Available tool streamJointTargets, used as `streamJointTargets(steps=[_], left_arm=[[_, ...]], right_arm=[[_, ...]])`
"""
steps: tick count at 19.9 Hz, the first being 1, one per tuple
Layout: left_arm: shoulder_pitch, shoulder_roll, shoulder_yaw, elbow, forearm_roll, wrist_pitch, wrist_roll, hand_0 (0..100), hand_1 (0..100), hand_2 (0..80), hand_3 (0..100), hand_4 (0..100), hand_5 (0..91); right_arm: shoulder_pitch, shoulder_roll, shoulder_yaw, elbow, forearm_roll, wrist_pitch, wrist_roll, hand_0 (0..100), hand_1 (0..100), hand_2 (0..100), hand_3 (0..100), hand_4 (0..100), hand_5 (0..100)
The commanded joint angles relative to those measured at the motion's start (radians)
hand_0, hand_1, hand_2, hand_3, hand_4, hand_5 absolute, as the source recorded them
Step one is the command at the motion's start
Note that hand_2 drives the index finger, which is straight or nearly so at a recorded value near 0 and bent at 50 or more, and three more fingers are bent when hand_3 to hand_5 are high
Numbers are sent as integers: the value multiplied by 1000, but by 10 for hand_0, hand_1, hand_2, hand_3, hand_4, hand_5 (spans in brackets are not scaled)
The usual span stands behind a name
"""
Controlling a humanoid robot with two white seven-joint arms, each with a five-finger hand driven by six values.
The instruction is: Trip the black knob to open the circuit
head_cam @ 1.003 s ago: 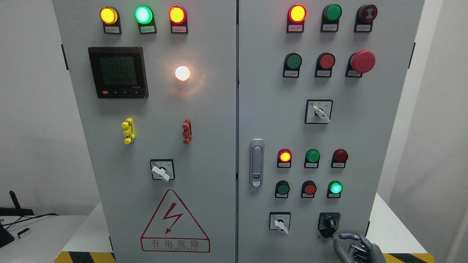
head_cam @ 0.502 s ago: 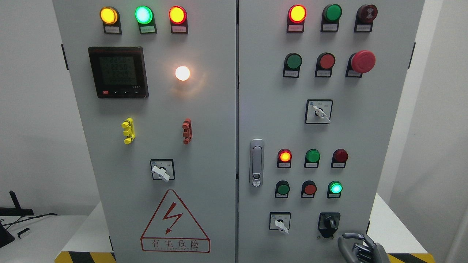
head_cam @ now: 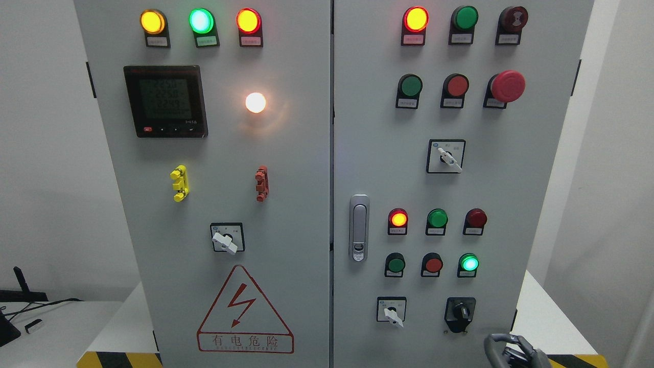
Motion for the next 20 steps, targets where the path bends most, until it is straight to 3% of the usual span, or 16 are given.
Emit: streamJointTargets(steps=[1,4,7,9,14,20], left_arm=[[0,0,0,0,-31,1,1,120,389,0,0,0,0],[0,-1,0,0,-31,1,1,120,389,0,0,0,0],[0,0,0,0,-31,1,1,120,389,0,0,0,0],[0,0,0,0,-31,1,1,120,389,0,0,0,0],[0,0,0,0,-31,1,1,120,389,0,0,0,0],[0,-1,0,0,-31,1,1,120,389,0,0,0,0]], right_arm=[[143,-52,-36,-138,-85,-6,39,186,198,286,489,420,427],[209,-57,-73,-173,-112,-6,84,57,125,230,391,308,310],[246,-73,-110,-201,-155,-6,111,7,87,198,341,265,273],[279,-98,-113,-213,-186,-18,113,0,72,190,330,255,265],[336,-101,-163,-223,-239,-46,115,0,51,181,319,247,256],[358,-97,-173,-244,-266,-64,113,0,24,189,310,232,241]])
